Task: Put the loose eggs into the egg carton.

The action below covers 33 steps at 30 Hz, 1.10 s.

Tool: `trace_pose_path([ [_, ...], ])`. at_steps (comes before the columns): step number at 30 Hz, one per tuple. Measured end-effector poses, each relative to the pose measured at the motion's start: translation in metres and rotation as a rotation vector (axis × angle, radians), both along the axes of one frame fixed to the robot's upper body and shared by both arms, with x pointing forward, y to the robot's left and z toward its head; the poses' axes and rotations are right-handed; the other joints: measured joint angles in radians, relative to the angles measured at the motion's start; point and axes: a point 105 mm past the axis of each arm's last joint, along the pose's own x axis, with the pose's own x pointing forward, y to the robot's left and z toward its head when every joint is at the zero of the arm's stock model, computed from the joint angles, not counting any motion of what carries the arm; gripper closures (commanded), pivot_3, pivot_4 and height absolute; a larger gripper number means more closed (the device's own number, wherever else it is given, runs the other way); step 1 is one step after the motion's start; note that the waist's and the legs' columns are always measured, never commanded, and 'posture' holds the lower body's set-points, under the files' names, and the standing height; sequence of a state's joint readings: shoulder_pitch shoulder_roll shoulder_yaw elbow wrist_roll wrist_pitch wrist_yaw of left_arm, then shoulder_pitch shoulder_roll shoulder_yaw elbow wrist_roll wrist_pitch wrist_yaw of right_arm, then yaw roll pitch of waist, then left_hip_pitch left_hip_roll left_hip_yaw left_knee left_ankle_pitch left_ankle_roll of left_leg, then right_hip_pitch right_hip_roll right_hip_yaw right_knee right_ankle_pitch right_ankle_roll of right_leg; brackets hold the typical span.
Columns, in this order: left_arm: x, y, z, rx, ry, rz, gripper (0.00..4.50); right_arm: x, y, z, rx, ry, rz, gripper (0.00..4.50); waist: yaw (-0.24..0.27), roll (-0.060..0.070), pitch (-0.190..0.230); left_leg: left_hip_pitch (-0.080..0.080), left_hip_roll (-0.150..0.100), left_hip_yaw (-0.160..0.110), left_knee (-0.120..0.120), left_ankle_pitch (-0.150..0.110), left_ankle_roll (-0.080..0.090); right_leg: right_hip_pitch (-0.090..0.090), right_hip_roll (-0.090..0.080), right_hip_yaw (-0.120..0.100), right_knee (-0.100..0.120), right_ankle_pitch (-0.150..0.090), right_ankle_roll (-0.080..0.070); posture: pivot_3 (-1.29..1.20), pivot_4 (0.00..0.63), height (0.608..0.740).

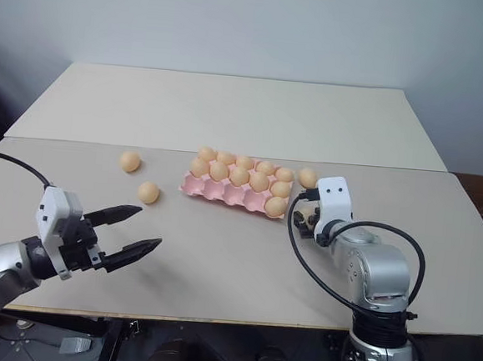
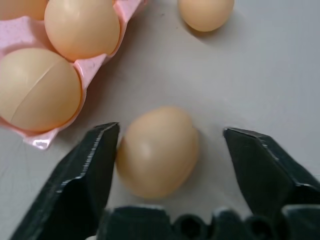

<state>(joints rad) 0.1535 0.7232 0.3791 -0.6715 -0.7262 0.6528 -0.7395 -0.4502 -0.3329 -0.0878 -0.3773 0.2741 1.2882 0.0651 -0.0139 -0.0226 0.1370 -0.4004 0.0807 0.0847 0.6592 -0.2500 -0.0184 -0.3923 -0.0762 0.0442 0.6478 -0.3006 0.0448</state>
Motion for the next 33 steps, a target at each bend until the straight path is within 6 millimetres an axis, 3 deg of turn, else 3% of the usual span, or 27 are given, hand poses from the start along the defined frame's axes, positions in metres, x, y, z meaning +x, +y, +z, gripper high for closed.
trace_pose_path([
  [3,0.0,0.0,0.0,0.003,0.001,0.001,0.0,0.002,-0.001,-0.001,-0.013,-0.003,-0.008,2.57,0.0,0.0,0.0,0.0,0.0,0.0,0.0,0.0,0.0,0.0,0.0,0.0,0.0,0.0,0.0,0.0,0.15,0.74],
  [8,0.001,0.003,-0.001,0.005,0.008,0.007,0.0,0.003,0.004,0.005,-0.001,-0.014,0.013,3.08,-0.001,0.0,0.0,0.0,0.0,0.0,0.0,0.0,0.0,0.0,0.0,0.0,0.0,0.0,0.0,0.0,0.15,0.74],
  [12,0.003,0.006,0.002,-0.004,-0.007,0.031,0.0,0.003,0.024,0.044,0.032,-0.109,0.123,3.22,-0.004,0.0,0.0,-0.001,0.0,0.0,0.0,0.0,0.0,-0.002,0.0,0.0,0.001,0.0,0.0,0.0,0.15,0.74],
  [14,0.005,0.007,0.004,-0.028,-0.025,0.051,0.0,0.001,0.049,0.073,0.078,-0.192,0.226,3.25,-0.007,0.0,0.0,-0.001,0.001,0.0,0.0,0.0,0.0,-0.002,0.001,0.0,0.001,0.0,0.0,0.0,0.15,0.74],
  [16,0.007,0.006,0.006,-0.042,-0.043,0.057,0.0,-0.002,0.075,0.089,0.118,-0.243,0.319,3.28,-0.005,0.0,0.0,-0.001,0.001,-0.001,0.0,0.0,0.0,-0.002,0.001,-0.001,0.001,0.0,0.0,0.0,0.15,0.74],
  [19,0.008,0.002,0.004,-0.057,-0.046,0.059,0.0,-0.001,0.102,0.078,0.136,-0.213,0.394,3.34,-0.003,0.0,0.0,-0.002,0.0,0.0,0.0,0.0,0.0,-0.001,0.0,-0.001,0.0,0.0,0.0,0.0,0.15,0.74],
  [22,0.009,0.001,0.003,-0.064,-0.045,0.066,0.0,0.006,0.113,0.064,0.13,-0.18,0.407,3.36,0.0,0.0,0.0,-0.003,0.0,0.0,0.0,0.0,0.0,-0.002,-0.001,-0.001,0.0,0.0,0.0,0.0,0.15,0.74],
  [33,0.009,0.001,0.003,-0.067,-0.05,0.087,0.0,0.02,0.104,0.044,0.135,-0.161,0.377,3.39,-0.003,0.0,0.0,-0.004,0.0,0.0,0.0,0.0,-0.001,-0.004,0.0,-0.001,0.001,0.0,0.0,0.0,0.15,0.74],
])
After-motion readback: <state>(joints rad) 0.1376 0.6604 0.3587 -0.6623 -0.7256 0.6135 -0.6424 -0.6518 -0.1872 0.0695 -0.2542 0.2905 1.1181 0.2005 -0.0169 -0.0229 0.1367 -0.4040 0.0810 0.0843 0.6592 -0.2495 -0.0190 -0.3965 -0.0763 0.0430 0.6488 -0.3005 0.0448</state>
